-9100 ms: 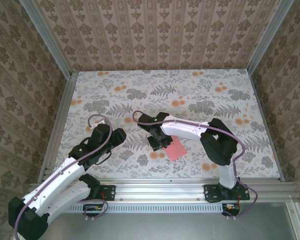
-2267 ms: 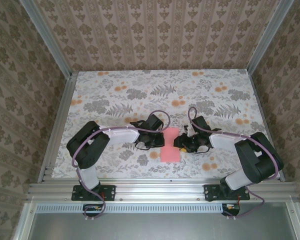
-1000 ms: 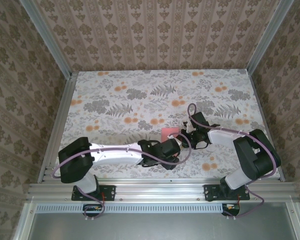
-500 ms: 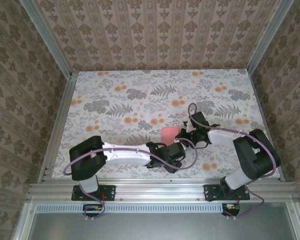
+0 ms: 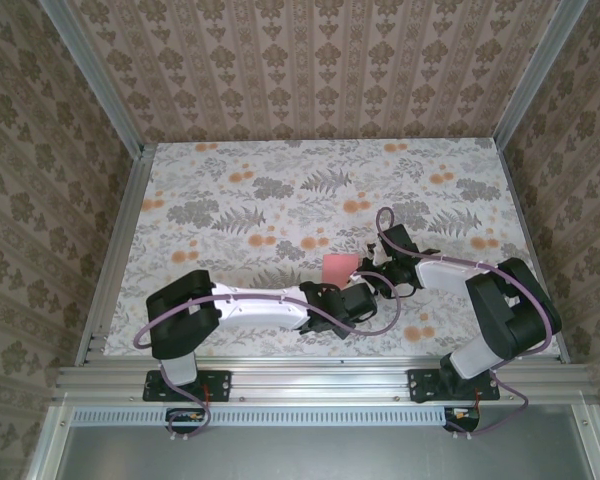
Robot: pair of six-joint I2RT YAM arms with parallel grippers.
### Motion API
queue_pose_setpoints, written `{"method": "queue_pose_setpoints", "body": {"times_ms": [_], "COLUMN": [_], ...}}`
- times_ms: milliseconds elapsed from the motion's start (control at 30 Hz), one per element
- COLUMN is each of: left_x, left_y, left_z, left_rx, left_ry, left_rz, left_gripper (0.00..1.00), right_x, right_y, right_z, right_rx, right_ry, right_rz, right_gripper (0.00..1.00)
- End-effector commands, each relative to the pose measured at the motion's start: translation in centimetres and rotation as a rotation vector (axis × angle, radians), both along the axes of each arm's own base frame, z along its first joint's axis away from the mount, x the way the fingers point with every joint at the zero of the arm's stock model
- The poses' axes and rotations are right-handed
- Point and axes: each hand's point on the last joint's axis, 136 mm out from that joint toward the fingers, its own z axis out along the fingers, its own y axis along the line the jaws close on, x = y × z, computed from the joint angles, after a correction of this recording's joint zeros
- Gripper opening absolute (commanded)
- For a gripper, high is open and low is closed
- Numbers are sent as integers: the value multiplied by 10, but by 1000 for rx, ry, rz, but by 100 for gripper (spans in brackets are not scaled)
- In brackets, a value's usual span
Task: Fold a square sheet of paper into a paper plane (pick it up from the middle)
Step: Third fold the triangle at the center of the table.
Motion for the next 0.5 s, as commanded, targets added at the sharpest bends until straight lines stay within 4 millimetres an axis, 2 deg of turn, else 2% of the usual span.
{"method": "queue_pose_setpoints", "body": {"times_ms": [0,167,333,467], "left_x": [3,4,5,3], "left_y": [4,7,9,9], "left_z": [12,11,10,6], "left_rx": [-19,-18,-52,-86], "left_ry": [-32,-27,13,69], "left_rz": [18,26,28,13], "left_gripper": [23,5,0,0], "right_x": [-4,-4,-3,2], "right_y": [-4,-4,-6,-13], "right_z": [-8,-8,-4,10], "right_rx": [-15,-28,-45,-78], "right_ry": [29,29,18,-21], "right_rz": [3,12,24,32], "right_gripper": [11,12,19,28]}}
